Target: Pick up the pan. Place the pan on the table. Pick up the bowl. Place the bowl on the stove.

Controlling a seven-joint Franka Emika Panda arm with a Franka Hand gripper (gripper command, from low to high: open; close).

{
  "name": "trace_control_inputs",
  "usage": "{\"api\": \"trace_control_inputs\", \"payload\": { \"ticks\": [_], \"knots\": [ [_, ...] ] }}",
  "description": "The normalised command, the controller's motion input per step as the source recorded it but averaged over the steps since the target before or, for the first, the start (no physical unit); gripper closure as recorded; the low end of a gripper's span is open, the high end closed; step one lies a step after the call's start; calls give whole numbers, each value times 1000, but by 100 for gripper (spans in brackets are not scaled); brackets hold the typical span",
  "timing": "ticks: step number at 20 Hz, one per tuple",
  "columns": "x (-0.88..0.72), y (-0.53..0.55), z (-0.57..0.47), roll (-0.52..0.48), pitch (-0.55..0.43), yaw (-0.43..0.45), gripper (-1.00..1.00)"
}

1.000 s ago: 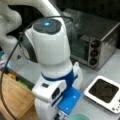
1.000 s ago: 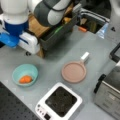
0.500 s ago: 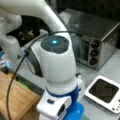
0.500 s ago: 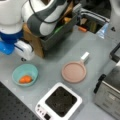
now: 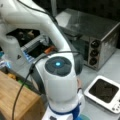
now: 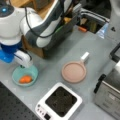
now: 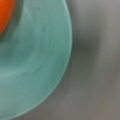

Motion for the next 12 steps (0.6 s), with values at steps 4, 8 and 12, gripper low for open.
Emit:
{"api": "trace_control_inputs", "payload": {
  "ticks": [4,8,12],
  "knots": [
    [280,-161,-32,276,59,16,-100],
    [236,-193,22,275,50,26,-100],
    [210,-257,-15,262,50,32,-100]
  ]
}}
